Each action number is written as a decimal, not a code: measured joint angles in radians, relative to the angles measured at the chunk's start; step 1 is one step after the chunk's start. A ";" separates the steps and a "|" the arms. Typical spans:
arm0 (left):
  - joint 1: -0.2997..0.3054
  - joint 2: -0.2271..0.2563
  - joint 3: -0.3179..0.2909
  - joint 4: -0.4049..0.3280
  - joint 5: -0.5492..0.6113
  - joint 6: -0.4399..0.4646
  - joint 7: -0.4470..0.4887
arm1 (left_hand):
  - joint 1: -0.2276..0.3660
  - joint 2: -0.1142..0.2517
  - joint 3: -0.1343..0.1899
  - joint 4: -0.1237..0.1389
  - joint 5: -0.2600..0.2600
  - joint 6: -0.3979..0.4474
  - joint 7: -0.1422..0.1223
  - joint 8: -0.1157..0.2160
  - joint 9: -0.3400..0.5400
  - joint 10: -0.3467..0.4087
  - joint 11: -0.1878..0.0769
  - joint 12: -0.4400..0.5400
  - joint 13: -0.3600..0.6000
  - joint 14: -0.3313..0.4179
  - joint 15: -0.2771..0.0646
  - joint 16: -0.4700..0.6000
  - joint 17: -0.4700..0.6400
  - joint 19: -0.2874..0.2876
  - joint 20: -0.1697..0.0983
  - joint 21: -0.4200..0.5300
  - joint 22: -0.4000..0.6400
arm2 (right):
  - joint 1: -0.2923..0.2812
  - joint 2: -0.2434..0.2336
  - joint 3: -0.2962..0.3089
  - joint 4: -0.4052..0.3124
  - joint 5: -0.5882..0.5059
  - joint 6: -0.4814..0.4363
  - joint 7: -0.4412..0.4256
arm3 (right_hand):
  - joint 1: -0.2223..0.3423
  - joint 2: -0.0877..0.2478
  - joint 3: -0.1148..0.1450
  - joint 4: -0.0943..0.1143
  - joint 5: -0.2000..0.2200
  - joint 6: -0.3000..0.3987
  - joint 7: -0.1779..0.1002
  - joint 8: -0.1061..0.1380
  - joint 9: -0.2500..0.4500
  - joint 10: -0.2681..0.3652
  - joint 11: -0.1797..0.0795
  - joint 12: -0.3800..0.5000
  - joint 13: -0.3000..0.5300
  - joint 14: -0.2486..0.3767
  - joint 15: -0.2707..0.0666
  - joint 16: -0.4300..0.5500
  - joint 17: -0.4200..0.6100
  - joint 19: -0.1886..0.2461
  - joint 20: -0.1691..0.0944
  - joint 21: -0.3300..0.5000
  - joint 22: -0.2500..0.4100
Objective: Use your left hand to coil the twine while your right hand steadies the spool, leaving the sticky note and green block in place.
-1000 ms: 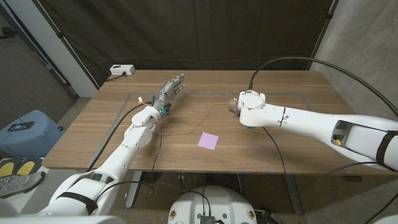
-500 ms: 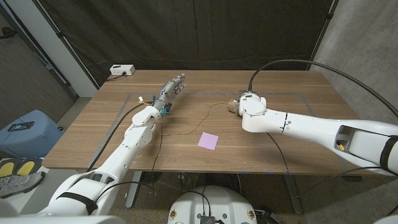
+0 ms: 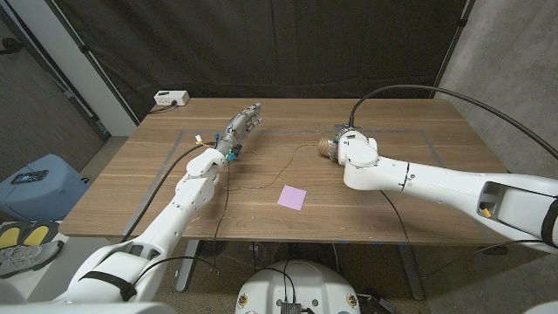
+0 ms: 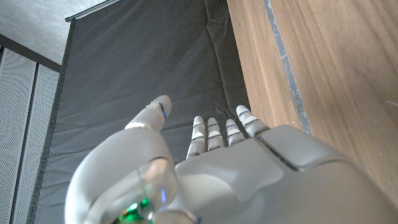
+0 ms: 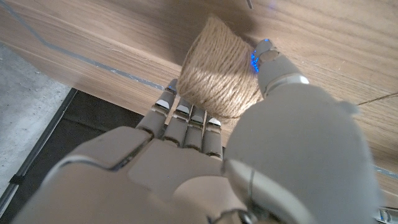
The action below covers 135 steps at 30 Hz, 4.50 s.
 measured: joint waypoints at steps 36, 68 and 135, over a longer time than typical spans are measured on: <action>-0.008 0.011 0.032 -0.049 0.040 -0.002 0.023 | 0.030 -0.023 -0.004 -0.015 0.015 0.026 -0.001 0.000 0.000 0.038 0.009 0.008 0.000 0.042 0.005 0.000 0.000 0.032 0.015 0.002 -0.002 | -0.085 -0.073 0.113 -0.128 -0.070 0.075 0.027 | -0.004 0.004 -0.003 0.003 -0.005 0.032 -0.004 0.003 0.008 0.023 0.002 0.012 -0.011 0.038 -0.003 0.011 0.014 0.018 -0.007 -0.006 0.001; -0.104 0.058 0.114 0.003 0.080 -0.020 -0.055 | 0.128 -0.060 0.020 -0.038 0.049 0.040 0.004 0.000 0.000 0.045 0.016 0.004 0.005 0.072 0.000 0.000 0.000 0.067 0.019 0.004 -0.002 | -0.120 -0.117 0.198 -0.213 -0.094 0.151 0.050 | -0.002 0.002 -0.008 0.007 -0.016 0.052 -0.006 0.004 0.014 0.046 0.008 0.017 -0.023 0.059 -0.005 0.033 0.040 0.023 -0.012 -0.006 0.001; -0.360 0.007 0.330 0.328 0.178 -0.094 -0.234 | 0.366 -0.166 -0.075 -0.001 0.002 0.151 -0.018 0.038 0.014 0.204 -0.075 0.129 0.093 0.299 -0.059 0.074 0.051 0.172 0.007 0.030 0.014 | -0.138 -0.155 0.325 -0.281 -0.129 0.300 0.032 | 0.002 -0.001 -0.025 0.004 -0.032 0.102 0.004 0.012 0.028 0.083 0.013 0.037 -0.047 0.121 -0.014 0.045 0.058 0.055 -0.016 -0.006 0.001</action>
